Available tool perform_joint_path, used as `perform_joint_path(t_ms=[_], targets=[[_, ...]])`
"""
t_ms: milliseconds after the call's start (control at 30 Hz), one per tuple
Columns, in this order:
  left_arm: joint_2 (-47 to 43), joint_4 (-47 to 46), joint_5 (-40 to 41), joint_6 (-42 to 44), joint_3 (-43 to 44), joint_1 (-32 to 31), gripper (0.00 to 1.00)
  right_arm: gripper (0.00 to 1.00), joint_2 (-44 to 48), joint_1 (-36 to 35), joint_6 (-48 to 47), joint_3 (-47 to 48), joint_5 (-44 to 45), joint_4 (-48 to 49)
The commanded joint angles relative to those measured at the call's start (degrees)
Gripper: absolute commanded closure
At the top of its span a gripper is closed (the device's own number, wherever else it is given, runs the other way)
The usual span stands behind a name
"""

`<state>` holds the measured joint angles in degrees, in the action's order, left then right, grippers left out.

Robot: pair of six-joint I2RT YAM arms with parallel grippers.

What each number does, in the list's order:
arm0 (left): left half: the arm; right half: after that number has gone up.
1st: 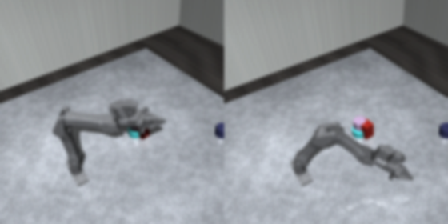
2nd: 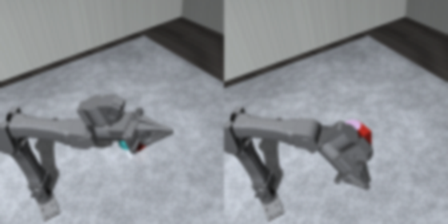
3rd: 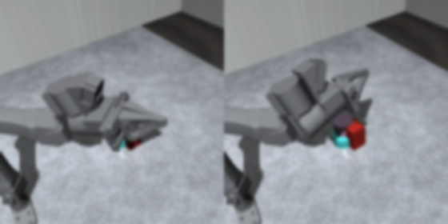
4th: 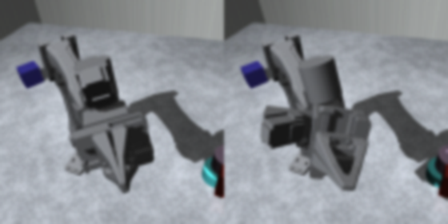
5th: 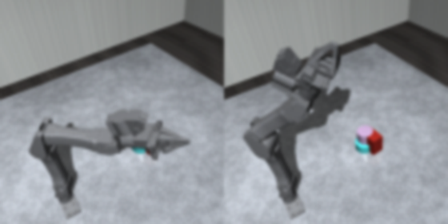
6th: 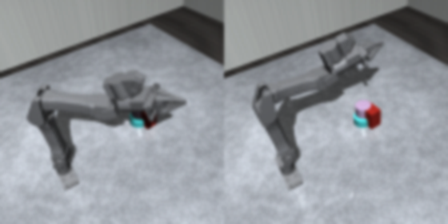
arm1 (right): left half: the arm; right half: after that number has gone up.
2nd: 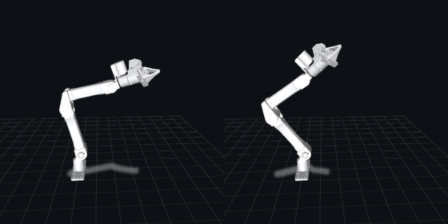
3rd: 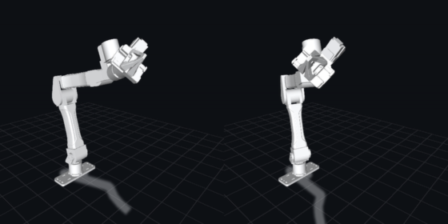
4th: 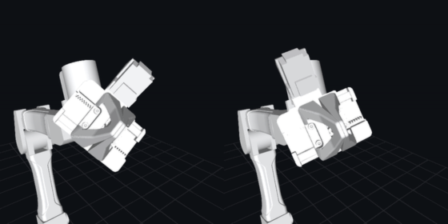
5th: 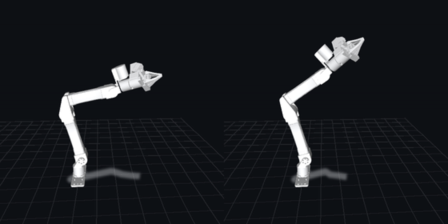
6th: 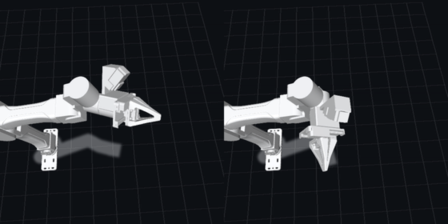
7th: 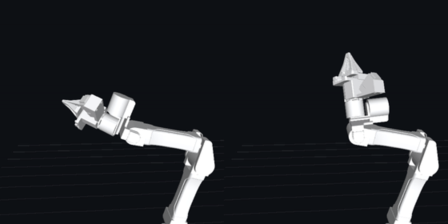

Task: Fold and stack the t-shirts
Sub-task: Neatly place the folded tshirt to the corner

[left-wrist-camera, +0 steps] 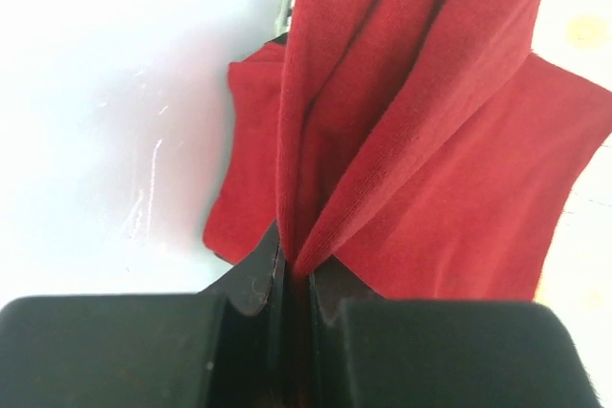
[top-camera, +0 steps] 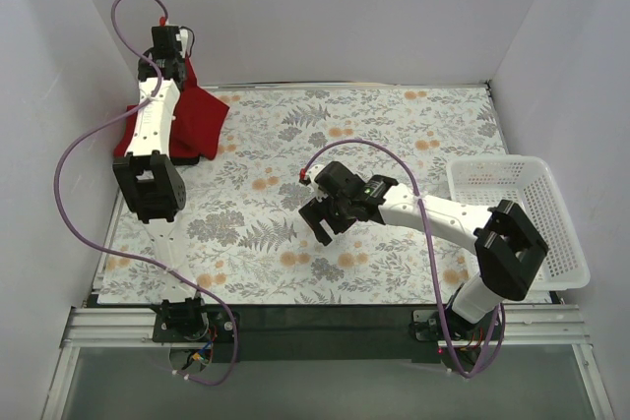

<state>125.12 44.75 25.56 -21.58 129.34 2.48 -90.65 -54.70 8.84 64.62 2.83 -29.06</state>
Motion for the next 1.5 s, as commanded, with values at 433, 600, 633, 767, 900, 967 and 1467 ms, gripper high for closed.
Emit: perform_joint_path(t_ms=[433, 600, 633, 767, 900, 967, 1467], targets=[[-3.7, -7.5, 3.3, 5.1, -7.4, 7.4, 0.92, 0.22, -3.1, 0.3, -0.2, 4.5, -1.7, -2.9], [0.2, -9.9, 6.2, 4.4, -7.3, 10.2, 0.9, 0.22, -4.3, 0.3, -0.3, 6.2, -1.7, -4.3], [0.6, -10.4, 6.3, 5.3, -7.5, 10.6, 0.9, 0.22, -4.4, 0.3, -0.3, 6.4, -1.8, -4.4], [3.6, -15.0, 8.5, 6.9, -7.9, 10.9, 0.9, 0.22, -5.1, 0.3, -0.4, 7.1, -1.9, -5.2], [7.2, -18.2, 8.9, 6.9, -7.9, 11.0, 0.89, 0.22, -5.7, 0.3, -0.4, 7.7, -2.0, -5.7], [9.3, -19.2, 9.0, 6.6, -7.7, 11.0, 0.86, 0.22, -5.9, 0.4, -0.3, 7.8, -2.1, -5.7], [6.4, -22.8, 8.5, -0.7, -7.1, 10.5, 0.28, 0.23, -4.5, 0.3, 0.5, 6.7, -3.1, -5.6]])
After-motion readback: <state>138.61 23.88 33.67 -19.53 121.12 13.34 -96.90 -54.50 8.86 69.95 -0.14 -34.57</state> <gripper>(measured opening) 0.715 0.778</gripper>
